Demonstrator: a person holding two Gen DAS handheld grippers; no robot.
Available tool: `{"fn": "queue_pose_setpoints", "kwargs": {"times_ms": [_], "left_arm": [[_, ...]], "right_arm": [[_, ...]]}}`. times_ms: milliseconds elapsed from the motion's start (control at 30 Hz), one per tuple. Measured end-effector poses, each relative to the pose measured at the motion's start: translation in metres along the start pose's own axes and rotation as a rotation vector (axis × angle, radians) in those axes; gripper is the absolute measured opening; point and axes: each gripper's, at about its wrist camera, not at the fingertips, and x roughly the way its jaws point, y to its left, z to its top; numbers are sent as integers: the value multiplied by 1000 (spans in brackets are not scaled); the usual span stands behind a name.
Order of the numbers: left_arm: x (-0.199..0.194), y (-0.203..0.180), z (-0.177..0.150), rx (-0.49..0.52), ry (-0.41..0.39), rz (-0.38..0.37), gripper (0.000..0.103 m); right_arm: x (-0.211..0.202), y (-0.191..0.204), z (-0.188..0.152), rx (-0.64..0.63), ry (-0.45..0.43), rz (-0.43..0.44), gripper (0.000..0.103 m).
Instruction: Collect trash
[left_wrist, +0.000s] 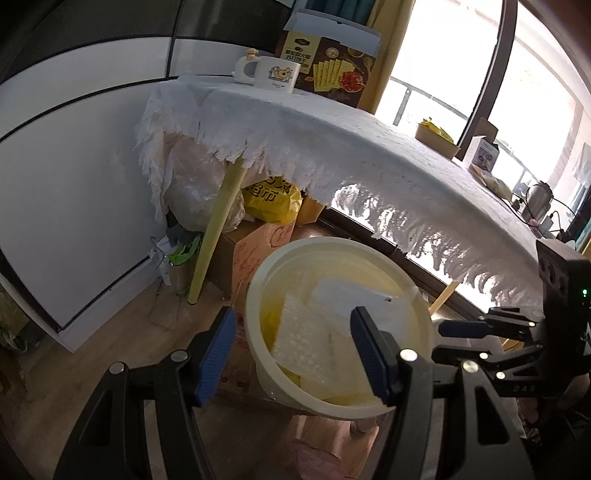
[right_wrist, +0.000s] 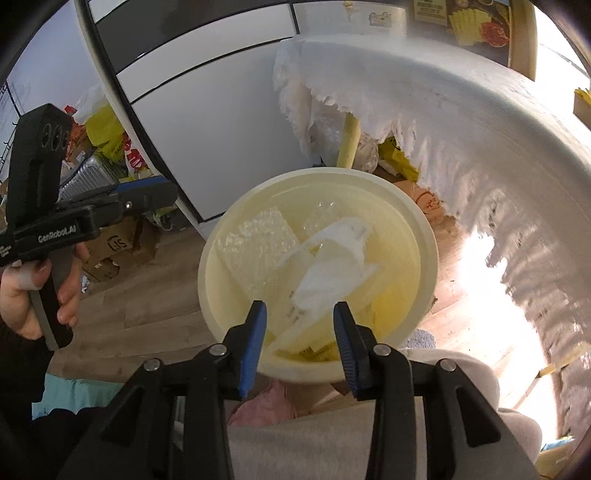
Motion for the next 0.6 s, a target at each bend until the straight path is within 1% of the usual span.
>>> {"fn": "queue_pose_setpoints", "kwargs": {"times_ms": [133,233,367,500,600], "left_arm": [[-1,-12,0,18,6,-10,64],[-4,-24,-1,35,8,-16,64],[-10,-39,-4,58,4,-31,64],[-17,-55,-9,101,6,-48,64],[-23,-69,-11,124,-3,-74,64]], "right_arm": [[-13,-3,-7,25,-18,-7,42],[-27,-9,-14,41,-38,-15,44],[-46,-18,-18,54,-71,-26,45],[-68,-28,-20,70,-106,-41,45],[-85,-34,-21,75,-141,-57,45]]}}
